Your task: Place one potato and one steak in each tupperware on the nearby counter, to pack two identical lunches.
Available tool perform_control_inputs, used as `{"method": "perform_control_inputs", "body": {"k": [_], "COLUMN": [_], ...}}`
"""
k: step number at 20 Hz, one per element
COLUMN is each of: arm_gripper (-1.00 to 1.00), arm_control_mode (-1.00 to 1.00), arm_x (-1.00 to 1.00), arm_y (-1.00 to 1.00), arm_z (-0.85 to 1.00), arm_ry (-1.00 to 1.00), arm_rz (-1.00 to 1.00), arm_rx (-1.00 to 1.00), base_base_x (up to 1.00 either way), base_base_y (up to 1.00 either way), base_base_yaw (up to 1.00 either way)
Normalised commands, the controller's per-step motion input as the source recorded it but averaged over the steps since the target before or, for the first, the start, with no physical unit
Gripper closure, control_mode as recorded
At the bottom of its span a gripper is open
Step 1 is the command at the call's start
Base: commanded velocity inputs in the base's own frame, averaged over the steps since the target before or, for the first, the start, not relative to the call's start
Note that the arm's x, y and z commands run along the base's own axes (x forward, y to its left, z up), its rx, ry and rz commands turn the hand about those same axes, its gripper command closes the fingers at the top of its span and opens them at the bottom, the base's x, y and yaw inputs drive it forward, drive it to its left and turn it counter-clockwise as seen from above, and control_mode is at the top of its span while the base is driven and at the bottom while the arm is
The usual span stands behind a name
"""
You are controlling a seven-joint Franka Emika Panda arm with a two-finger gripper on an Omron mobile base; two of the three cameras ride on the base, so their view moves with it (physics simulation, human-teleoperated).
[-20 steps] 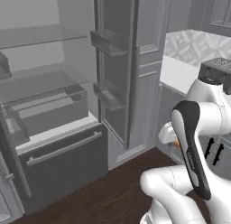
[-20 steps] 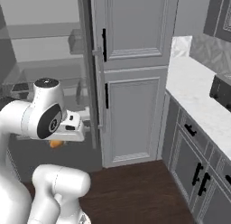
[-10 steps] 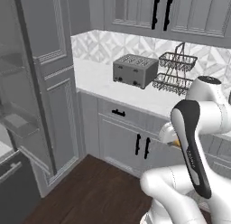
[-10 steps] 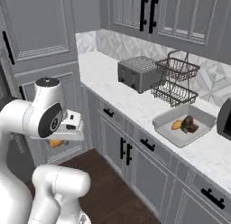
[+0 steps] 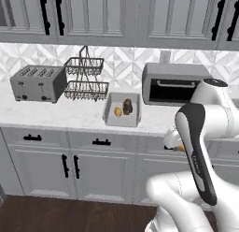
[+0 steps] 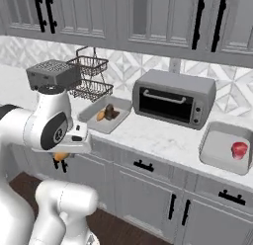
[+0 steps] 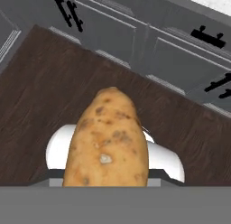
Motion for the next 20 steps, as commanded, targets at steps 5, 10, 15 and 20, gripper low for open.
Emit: {"method": "perform_control_inputs", "body": {"k": [5, 10, 15, 20], "arm_gripper": [1.00, 1.00, 1.00, 1.00], "arm_control_mode": [1.00, 1.00, 1.00, 1.00], "arm_x": [0.00, 0.00, 0.00, 0.00], "arm_y": [0.00, 0.00, 0.00, 0.00], "arm_z": [0.00, 0.00, 0.00, 0.00], "arm_ry": [0.00, 0.00, 0.00, 0.00], "arm_rz": [0.00, 0.00, 0.00, 0.00], "arm_rx": [0.00, 0.00, 0.00, 0.00], "base_base_x": [0.00, 0.26, 0.87, 0.75], "base_base_y": [-1.00, -1.00, -0.55, 0.16], "base_base_yaw": [-0.58, -0.30, -0.17, -0.06]}}
